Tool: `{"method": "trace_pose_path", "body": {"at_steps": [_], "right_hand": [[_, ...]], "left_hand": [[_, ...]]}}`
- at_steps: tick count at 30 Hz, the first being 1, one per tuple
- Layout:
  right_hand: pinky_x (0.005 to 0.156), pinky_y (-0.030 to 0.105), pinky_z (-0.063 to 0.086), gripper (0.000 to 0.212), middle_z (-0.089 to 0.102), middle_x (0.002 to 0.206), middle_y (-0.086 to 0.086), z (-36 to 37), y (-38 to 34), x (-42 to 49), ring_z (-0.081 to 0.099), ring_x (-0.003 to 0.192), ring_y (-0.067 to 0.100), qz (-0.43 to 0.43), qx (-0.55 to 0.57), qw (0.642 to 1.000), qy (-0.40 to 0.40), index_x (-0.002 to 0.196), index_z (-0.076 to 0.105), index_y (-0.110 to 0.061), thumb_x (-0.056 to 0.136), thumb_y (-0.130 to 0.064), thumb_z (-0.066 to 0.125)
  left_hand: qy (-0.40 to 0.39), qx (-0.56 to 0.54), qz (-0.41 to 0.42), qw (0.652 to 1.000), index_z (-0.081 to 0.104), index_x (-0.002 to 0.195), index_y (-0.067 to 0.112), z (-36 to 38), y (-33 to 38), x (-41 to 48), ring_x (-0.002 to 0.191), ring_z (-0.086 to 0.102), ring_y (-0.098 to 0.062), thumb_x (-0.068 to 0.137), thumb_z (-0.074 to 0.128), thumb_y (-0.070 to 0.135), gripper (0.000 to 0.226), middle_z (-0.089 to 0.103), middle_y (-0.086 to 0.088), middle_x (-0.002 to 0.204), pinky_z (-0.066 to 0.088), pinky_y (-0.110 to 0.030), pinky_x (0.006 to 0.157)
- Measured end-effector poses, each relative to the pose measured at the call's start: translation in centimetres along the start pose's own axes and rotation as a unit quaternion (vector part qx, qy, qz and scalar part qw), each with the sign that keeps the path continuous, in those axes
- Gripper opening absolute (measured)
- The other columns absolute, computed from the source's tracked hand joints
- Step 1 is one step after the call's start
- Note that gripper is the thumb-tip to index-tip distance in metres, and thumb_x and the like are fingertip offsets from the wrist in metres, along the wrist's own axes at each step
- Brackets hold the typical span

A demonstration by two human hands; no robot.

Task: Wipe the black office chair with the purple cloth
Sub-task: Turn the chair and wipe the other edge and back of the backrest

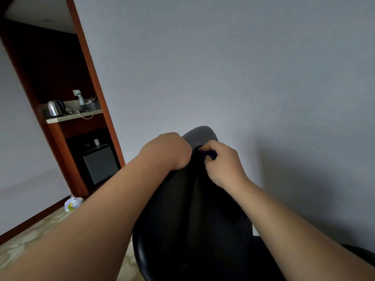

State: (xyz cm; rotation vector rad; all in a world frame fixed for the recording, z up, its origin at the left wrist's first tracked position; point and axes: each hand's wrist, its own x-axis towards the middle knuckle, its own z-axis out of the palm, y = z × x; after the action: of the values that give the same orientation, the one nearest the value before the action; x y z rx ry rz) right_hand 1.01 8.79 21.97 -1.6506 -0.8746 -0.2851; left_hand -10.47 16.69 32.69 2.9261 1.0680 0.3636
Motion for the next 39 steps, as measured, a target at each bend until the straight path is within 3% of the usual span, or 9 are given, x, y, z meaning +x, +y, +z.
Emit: {"method": "trace_pose_path", "body": {"at_steps": [5, 9, 12, 18, 20, 25, 30, 32, 39], "right_hand": [[0.088, 0.039, 0.056, 0.036, 0.069, 0.102, -0.011, 0.9, 2.6, 4.3, 0.065, 0.093, 0.018, 0.052, -0.027, 0.998, -0.001, 0.089, 0.069, -0.039, 0.085, -0.009, 0.050], [0.088, 0.038, 0.056, 0.034, 0.069, 0.098, -0.011, 1.1, 4.5, 7.6, 0.064, 0.091, 0.018, 0.091, -0.053, 0.994, 0.000, 0.075, 0.065, -0.039, 0.081, -0.008, 0.051], [0.089, 0.038, 0.056, 0.032, 0.069, 0.100, -0.010, 1.2, 5.7, 9.5, 0.063, 0.093, 0.020, 0.115, -0.071, 0.991, -0.003, 0.074, 0.065, -0.037, 0.081, -0.008, 0.053], [0.086, 0.036, 0.055, 0.031, 0.066, 0.104, -0.004, 1.4, 6.8, 10.9, 0.061, 0.094, 0.022, 0.132, -0.088, 0.987, -0.022, 0.083, 0.065, -0.033, 0.082, -0.006, 0.050], [0.080, 0.032, 0.051, 0.030, 0.066, 0.103, -0.004, 1.4, 7.0, 10.4, 0.060, 0.092, 0.021, 0.117, -0.084, 0.989, -0.026, 0.086, 0.065, -0.031, 0.085, -0.006, 0.048], [0.070, 0.012, 0.042, 0.036, 0.068, 0.096, -0.013, 0.8, 5.6, 7.2, 0.062, 0.089, 0.008, 0.060, -0.012, 0.998, -0.024, 0.085, 0.066, -0.035, 0.089, -0.004, 0.048], [0.076, 0.013, 0.048, 0.035, 0.068, 0.094, -0.017, 0.1, 2.2, 2.2, 0.062, 0.087, 0.001, -0.003, 0.025, 0.999, -0.023, 0.094, 0.067, -0.036, 0.087, -0.005, 0.054], [0.074, 0.006, 0.044, 0.034, 0.068, 0.092, -0.022, -0.3, 0.9, 0.1, 0.062, 0.088, -0.003, -0.032, 0.042, 0.998, -0.026, 0.094, 0.067, -0.036, 0.086, -0.004, 0.057], [0.079, 0.006, 0.045, 0.033, 0.066, 0.101, -0.028, -0.6, -0.1, -3.0, 0.062, 0.096, -0.007, -0.065, 0.086, 0.994, -0.019, 0.095, 0.065, -0.041, 0.084, -0.010, 0.059]], "left_hand": [[-0.015, 0.009, 0.010, 1.000, 0.048, 0.136, 0.009, 0.3, -0.4, 0.8, 0.124, 0.049, -0.027, 0.101, 0.029, 0.024, 0.042, 0.051, -0.005, 0.137, 0.038, -0.034, 0.100], [0.035, 0.008, 0.030, 0.999, 0.056, 0.097, 0.013, 0.5, -0.1, 0.9, 0.101, 0.060, -0.030, 0.099, 0.038, 0.026, 0.022, 0.058, -0.007, 0.097, 0.045, -0.035, 0.077], [0.040, 0.013, 0.035, 0.999, 0.054, 0.092, 0.013, 0.5, 0.1, 1.0, 0.098, 0.061, -0.030, 0.098, 0.039, 0.025, 0.021, 0.053, -0.004, 0.087, 0.044, -0.034, 0.073], [0.008, -0.004, 0.022, 1.000, 0.060, 0.112, 0.008, 0.3, 0.0, 1.8, 0.100, 0.057, -0.029, 0.098, 0.037, 0.019, 0.030, 0.059, -0.008, 0.106, 0.042, -0.032, 0.078], [-0.016, -0.003, 0.018, 1.000, 0.057, 0.120, 0.007, 0.1, -0.1, 1.8, 0.096, 0.050, -0.024, 0.099, 0.034, 0.016, 0.033, 0.056, -0.008, 0.118, 0.039, -0.029, 0.083], [-0.019, -0.019, 0.006, 1.000, 0.058, 0.118, 0.004, -0.3, 0.4, 0.9, 0.096, 0.045, -0.022, 0.099, 0.032, 0.010, 0.033, 0.052, -0.010, 0.117, 0.040, -0.031, 0.089], [-0.024, -0.015, -0.007, 1.000, 0.054, 0.127, 0.004, -0.6, 0.6, 0.4, 0.109, 0.053, -0.027, 0.098, 0.033, 0.013, 0.036, 0.053, -0.010, 0.130, 0.042, -0.032, 0.091], [-0.024, -0.006, -0.006, 1.000, 0.053, 0.126, 0.007, -0.7, 0.6, 0.1, 0.108, 0.053, -0.027, 0.097, 0.034, 0.014, 0.035, 0.053, -0.009, 0.129, 0.042, -0.032, 0.090], [-0.028, 0.064, 0.024, 0.997, 0.047, 0.139, 0.005, -0.4, 0.8, -0.3, 0.126, 0.046, -0.029, 0.101, 0.029, 0.010, 0.042, 0.043, -0.010, 0.141, 0.040, -0.041, 0.107]]}}
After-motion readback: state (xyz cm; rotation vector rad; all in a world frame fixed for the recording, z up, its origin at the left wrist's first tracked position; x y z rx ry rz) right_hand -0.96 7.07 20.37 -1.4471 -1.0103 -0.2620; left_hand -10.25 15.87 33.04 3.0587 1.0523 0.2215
